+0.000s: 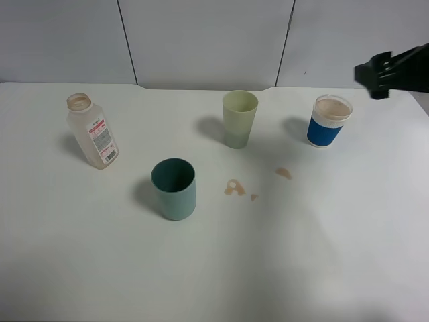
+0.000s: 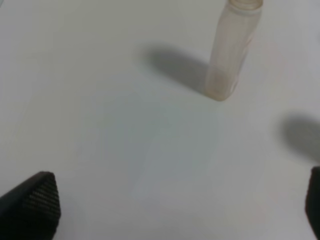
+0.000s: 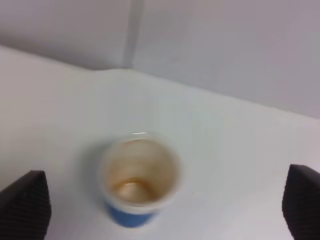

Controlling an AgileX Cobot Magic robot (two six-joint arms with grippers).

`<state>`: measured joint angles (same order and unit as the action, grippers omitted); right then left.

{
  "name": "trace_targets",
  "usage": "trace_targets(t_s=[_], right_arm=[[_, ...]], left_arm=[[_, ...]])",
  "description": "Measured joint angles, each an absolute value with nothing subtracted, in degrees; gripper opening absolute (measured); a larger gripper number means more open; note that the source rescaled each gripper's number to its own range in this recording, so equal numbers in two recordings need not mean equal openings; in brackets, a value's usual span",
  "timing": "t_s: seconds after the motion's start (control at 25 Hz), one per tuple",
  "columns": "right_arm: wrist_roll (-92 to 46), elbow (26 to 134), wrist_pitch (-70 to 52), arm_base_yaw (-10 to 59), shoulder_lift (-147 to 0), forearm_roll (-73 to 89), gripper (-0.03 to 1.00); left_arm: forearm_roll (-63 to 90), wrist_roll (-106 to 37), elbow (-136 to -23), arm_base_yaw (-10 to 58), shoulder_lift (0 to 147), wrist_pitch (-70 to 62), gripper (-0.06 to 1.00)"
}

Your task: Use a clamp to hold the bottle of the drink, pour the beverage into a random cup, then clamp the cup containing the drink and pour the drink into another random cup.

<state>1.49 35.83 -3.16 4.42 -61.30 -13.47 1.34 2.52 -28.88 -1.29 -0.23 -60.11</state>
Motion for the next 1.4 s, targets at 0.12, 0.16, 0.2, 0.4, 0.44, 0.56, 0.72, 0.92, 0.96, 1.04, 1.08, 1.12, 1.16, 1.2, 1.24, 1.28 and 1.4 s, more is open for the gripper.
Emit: trace_targets(t_s=[0.12,0.16,0.2,0.4,0.44,0.56,0.72,0.92,0.96,1.04,1.08,1.12,1.16,1.2,1.24,1.28,1.4], right_arm=[[1.5,35.8,-7.3,0.6,-53.6,-11.1,0.74],[1.4,35.8,-8.7,-0.5,-51.1,-10.4,0.74],[1.4,35.8,-10.1,-1.3,-48.2,-9.9,0.74],[1.3,35.8,-17.9,-2.4,-34.0,-8.2,0.74],[1.3,35.8,-19.4,-2.4,-31.3,-7.6,0.74],[1.3,35.8,-25.1,-2.4,-24.3,-6.8,0.74],[1.3,35.8,-33.0,-2.4,-16.0,-6.4,0.74],[1.3,35.8,-41.5,-2.4,-6.6,-5.3,0.74],[1.3,35.8,-43.1,-2.4,-4.7,-5.0,0.74],[1.4,35.8,-45.8,-2.4,-1.4,-4.9,0.74],[1.5,35.8,-47.3,-2.4,-0.3,-4.9,0.74],[1.7,36.0,-48.9,-2.4,0.1,-4.9,0.74],[2.0,36.0,-51.1,-2.4,0.1,-4.9,0.74],[2.2,36.0,-53.3,-2.4,0.1,-4.9,0.74],[2.4,36.0,-55.4,-2.4,0.1,-4.9,0.74],[2.5,36.0,-56.8,-2.4,0.1,-4.9,0.74],[2.5,35.7,-59.9,-2.4,0.1,-4.9,0.74]], left_arm=[[1.3,2.5,-28.9,-1.3,-0.2,-60.1,1.0],[1.3,2.5,-28.9,-1.3,-0.2,-60.1,1.0],[1.3,2.5,-28.9,-1.3,-0.2,-60.1,1.0],[1.3,2.5,-28.9,-1.3,-0.2,-60.1,1.0],[1.3,2.5,-28.9,-1.3,-0.2,-60.1,1.0],[1.3,2.5,-28.9,-1.3,-0.2,-60.1,1.0],[1.3,2.5,-28.9,-1.3,-0.2,-60.1,1.0],[1.3,2.5,-28.9,-1.3,-0.2,-60.1,1.0],[1.3,2.5,-28.9,-1.3,-0.2,-60.1,1.0],[1.3,2.5,-28.9,-1.3,-0.2,-60.1,1.0],[1.3,2.5,-28.9,-1.3,-0.2,-60.1,1.0],[1.3,2.5,-28.9,-1.3,-0.2,-60.1,1.0],[1.3,2.5,-28.9,-1.3,-0.2,-60.1,1.0],[1.3,2.5,-28.9,-1.3,-0.2,-60.1,1.0],[1.3,2.5,-28.9,-1.3,-0.2,-60.1,1.0],[1.3,2.5,-28.9,-1.3,-0.2,-60.1,1.0],[1.3,2.5,-28.9,-1.3,-0.2,-60.1,1.0]])
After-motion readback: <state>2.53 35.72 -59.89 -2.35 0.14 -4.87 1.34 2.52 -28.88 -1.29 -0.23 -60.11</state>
